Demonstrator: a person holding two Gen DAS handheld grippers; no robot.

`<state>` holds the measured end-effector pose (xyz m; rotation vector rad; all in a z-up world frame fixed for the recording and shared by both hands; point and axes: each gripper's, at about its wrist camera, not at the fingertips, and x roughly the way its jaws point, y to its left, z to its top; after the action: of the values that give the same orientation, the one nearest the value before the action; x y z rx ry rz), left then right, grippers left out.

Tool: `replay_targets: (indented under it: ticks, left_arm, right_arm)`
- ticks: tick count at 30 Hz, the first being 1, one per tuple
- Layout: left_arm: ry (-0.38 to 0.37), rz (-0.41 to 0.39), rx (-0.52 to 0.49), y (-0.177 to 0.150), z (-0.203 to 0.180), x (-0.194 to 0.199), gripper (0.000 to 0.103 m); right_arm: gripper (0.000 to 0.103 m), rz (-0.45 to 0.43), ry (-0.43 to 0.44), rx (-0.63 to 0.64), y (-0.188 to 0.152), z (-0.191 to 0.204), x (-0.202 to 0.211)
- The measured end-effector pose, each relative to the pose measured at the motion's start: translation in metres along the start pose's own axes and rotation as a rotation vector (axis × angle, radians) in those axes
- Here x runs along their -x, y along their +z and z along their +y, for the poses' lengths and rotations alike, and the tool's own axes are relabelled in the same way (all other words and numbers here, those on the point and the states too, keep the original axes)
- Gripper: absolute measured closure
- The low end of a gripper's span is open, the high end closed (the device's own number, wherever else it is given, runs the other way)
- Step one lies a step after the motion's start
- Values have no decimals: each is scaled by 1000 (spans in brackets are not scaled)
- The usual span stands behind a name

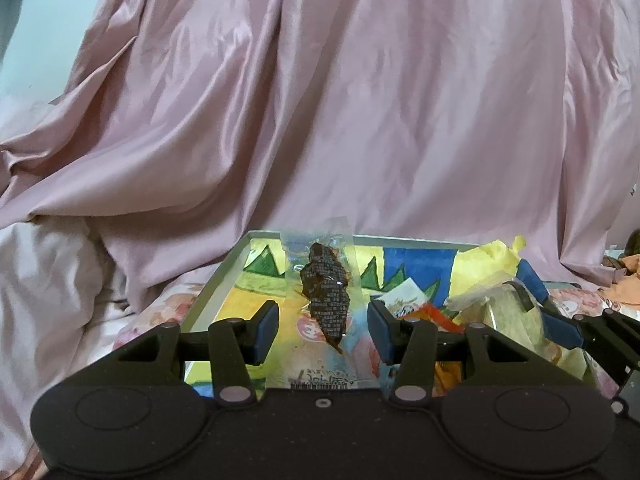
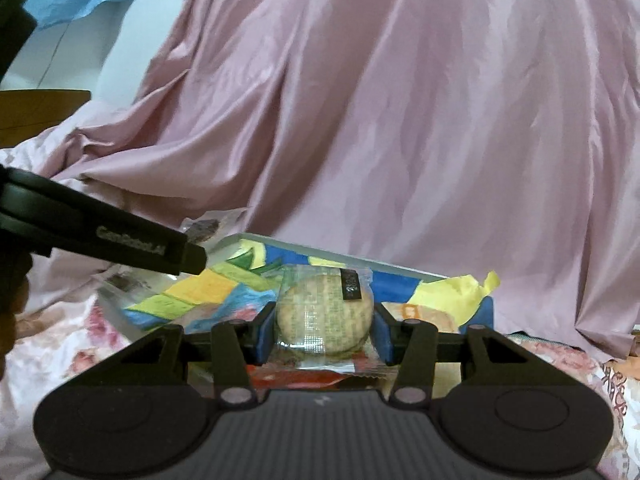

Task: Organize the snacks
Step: 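Lower the dark strip into the tray with left tool while right lowers the cake there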

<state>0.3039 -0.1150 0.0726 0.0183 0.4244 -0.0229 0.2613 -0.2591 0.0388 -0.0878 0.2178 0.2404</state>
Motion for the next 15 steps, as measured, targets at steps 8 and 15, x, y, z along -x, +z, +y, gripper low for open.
replay_targets:
  ticks: [8, 15]
  left_arm:
    - [-39, -17, -6, -5, -13, -24, 52]
    - [-53, 26, 1, -13, -16, -40, 52]
  right_arm:
    - [50, 1, 8, -49, -4, -8, -16]
    - [50, 11, 22, -24, -12, -5, -25]
